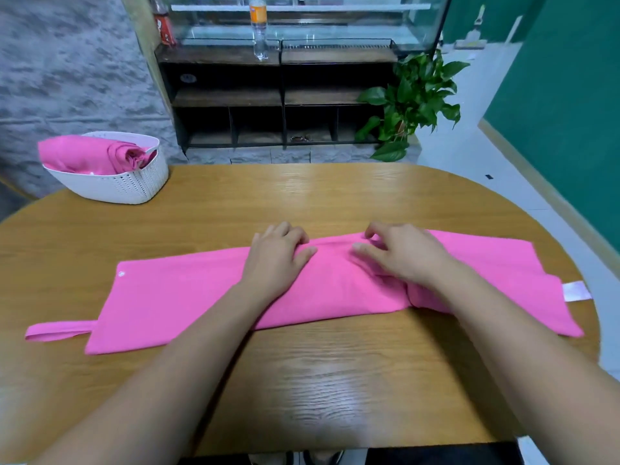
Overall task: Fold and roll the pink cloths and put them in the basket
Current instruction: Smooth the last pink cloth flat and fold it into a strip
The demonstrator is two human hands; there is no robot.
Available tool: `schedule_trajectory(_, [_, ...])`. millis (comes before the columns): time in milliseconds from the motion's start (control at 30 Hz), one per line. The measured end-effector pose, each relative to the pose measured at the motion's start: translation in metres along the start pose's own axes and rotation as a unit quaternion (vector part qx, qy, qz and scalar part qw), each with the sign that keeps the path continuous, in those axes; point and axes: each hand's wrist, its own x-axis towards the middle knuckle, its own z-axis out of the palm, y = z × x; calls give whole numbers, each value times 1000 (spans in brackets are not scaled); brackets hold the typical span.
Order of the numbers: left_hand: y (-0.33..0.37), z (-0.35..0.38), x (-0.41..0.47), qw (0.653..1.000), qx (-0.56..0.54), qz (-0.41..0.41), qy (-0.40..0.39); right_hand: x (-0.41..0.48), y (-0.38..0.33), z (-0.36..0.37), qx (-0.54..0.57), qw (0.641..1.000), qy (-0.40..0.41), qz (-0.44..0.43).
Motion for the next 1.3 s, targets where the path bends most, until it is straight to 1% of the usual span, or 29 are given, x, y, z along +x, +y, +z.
schedule_trajectory(67, [10, 4, 5, 1000, -10, 5, -9, -9, 31, -15, 87, 995, -31, 30])
schedule_trajectory(133, [22, 8, 11, 1000, -22, 11, -18, -20, 56, -23, 149, 987, -37, 43])
schedule_trajectory(267, [47, 20, 19, 999, -37, 18, -32, -50, 92, -25, 205, 976, -22, 68])
schedule_trajectory(333, [54, 25, 19, 999, -40, 17, -26, -67, 104, -16, 193, 977, 4, 91])
schedule_trajectory(433, [53, 29, 15, 999, -38, 23, -12, -87, 116, 1, 127, 981, 90, 117])
schedule_trajectory(533, [49, 29, 10, 998, -37, 38, -13, -97, 125, 16, 96, 973, 161, 132])
schedule_trajectory(600, [48, 28, 6, 998, -33, 52, -8, -99, 130, 24, 82, 971, 190, 119])
schedule_trajectory(700, [46, 27, 0, 998, -26, 64, -11, -92, 144, 27, 76, 973, 196, 93])
schedule_trajectory(867, [47, 25, 0, 997, -24, 69, -19, -68, 175, 19, 47, 978, 185, 89])
schedule_trajectory(1000, [45, 26, -1, 997, -41, 63, -17, -54, 179, 10, -18, 982, 170, 82])
schedule_trajectory(1067, [45, 25, 0, 996, -58, 62, -14, -53, 180, 2, 1, 982, 157, 102])
schedule_trajectory(1133, [43, 25, 1, 995, -80, 58, -13, -59, 182, -11, 71, 981, 138, 116])
schedule_trajectory(1200, [42, 24, 2, 994, -99, 54, -14, -69, 185, -28, 141, 981, 76, 109])
schedule_trajectory(1233, [42, 24, 3, 993, -104, 53, -15, -75, 188, -37, 154, 981, 32, 112])
schedule_trajectory(1300, [43, 23, 5, 993, -101, 53, -22, -86, 197, -56, 142, 979, -59, 134])
